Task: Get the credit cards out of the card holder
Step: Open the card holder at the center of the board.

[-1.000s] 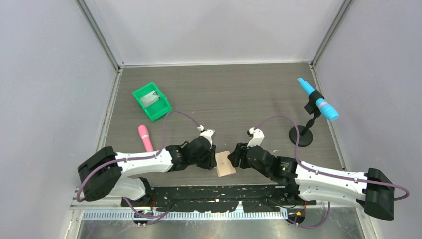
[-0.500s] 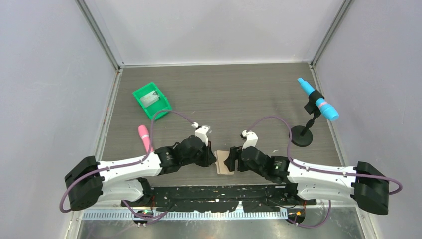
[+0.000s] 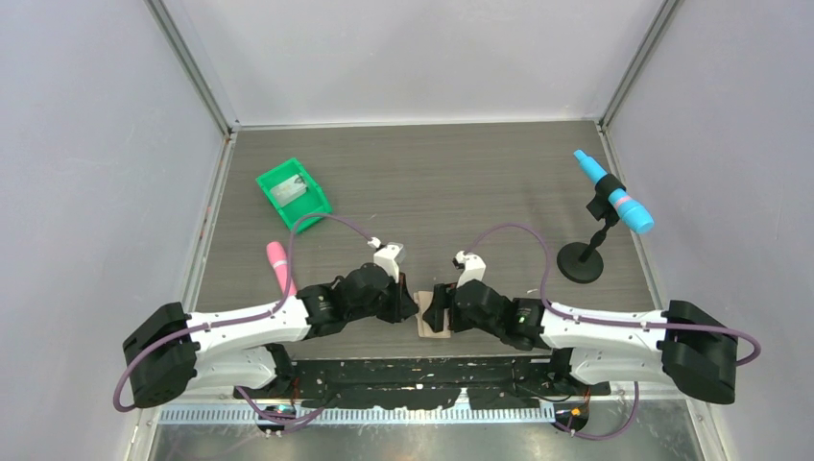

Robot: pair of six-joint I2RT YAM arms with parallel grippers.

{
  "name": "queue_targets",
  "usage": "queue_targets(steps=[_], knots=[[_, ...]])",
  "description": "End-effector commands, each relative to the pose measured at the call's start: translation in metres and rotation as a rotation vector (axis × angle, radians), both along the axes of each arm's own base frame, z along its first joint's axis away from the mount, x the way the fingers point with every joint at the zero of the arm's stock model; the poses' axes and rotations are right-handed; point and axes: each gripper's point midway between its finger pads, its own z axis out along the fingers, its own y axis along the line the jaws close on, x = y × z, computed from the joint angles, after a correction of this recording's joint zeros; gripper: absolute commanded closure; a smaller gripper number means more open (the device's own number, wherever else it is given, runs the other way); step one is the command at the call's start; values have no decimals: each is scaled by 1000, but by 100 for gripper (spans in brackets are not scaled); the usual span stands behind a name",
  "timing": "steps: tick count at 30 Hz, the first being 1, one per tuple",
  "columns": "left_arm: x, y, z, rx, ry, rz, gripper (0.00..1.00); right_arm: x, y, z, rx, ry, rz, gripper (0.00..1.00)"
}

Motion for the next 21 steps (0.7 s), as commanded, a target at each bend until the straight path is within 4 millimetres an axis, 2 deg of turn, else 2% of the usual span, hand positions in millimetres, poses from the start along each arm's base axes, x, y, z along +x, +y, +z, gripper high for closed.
queue_targets(steps=[1, 6, 9, 14, 21], knots=[[2, -12, 21, -94, -29, -7, 100, 4, 30, 27, 118, -9, 9, 24], [2, -11, 25, -116, -36, -5, 100, 7, 30, 20, 84, -2, -19, 23], [2, -10, 26, -119, -42, 0, 100, 8, 22, 14, 42, 0, -43, 24], [2, -5, 22, -99, -35, 16, 100, 12, 6, 9, -32, -14, -85, 32], [3, -1, 17, -87, -34, 27, 100, 14, -9, 13, -48, -37, -125, 45]])
